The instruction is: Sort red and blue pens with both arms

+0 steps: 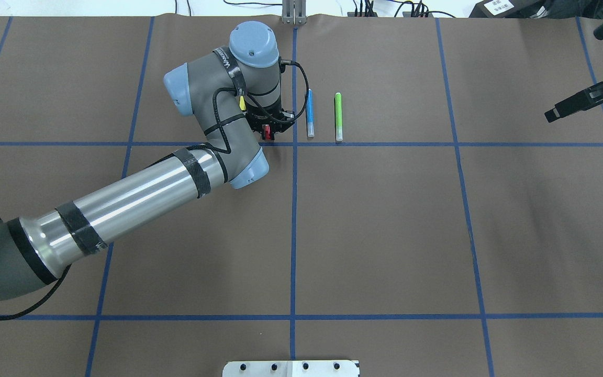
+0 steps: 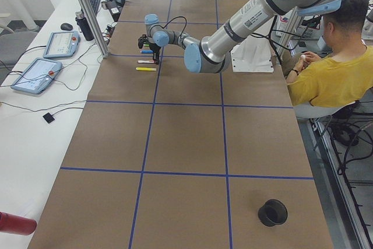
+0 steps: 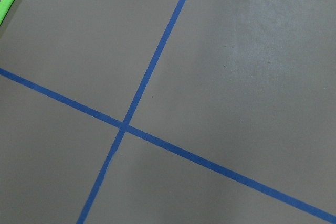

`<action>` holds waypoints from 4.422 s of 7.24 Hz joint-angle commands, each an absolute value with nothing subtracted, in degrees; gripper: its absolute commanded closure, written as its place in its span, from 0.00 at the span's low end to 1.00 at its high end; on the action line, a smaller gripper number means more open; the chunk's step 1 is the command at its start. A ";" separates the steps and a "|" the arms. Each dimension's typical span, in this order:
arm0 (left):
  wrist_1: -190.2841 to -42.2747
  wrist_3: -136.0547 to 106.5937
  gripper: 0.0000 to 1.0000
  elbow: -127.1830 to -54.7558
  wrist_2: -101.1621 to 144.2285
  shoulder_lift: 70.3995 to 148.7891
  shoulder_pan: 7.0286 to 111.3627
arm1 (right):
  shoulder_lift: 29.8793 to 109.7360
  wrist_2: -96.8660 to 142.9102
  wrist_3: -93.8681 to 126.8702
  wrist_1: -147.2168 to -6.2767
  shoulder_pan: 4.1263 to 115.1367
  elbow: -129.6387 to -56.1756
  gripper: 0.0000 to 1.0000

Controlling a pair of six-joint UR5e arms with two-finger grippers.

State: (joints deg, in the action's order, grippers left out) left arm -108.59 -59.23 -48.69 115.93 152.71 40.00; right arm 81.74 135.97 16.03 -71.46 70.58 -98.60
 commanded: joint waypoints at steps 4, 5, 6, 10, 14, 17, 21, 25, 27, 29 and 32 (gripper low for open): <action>-96.11 -58.63 1.00 -69.97 116.37 148.65 41.66 | 81.74 135.97 16.00 -71.46 70.58 -98.61 0.00; -91.11 -58.36 1.00 -79.01 116.19 144.71 41.83 | 81.74 135.97 16.00 -71.46 70.49 -98.61 0.00; -86.53 -57.66 1.00 -86.58 116.19 140.67 43.14 | 81.74 135.88 16.00 -71.46 70.58 -98.61 0.00; -58.62 -40.75 1.00 -111.74 115.76 130.45 49.37 | 81.74 135.88 16.00 -71.46 70.58 -98.61 0.00; -53.35 -17.90 1.00 -126.99 115.84 113.59 61.74 | 81.74 135.18 16.00 -71.46 70.58 -98.61 0.00; -45.29 -2.44 1.00 -131.12 116.37 105.94 75.09 | 81.74 135.18 16.00 -71.46 70.58 -98.53 0.00; -45.96 18.54 1.00 -129.82 123.04 87.68 97.17 | 81.74 135.00 16.00 -71.46 70.49 -98.53 0.00; -45.79 23.99 1.00 -123.86 128.67 71.84 120.88 | 81.83 134.83 16.08 -71.46 70.58 -98.18 0.00; -45.53 24.17 1.00 -117.54 128.67 67.96 128.98 | 81.83 134.82 16.08 -71.54 70.58 -97.47 0.00; -44.22 24.17 1.00 -112.53 128.67 62.60 136.37 | 81.83 134.30 19.40 -71.54 70.58 -97.56 0.00; -30.36 23.91 1.00 -108.46 128.50 62.14 145.52 | 81.83 133.86 19.42 -71.46 70.58 -97.73 0.00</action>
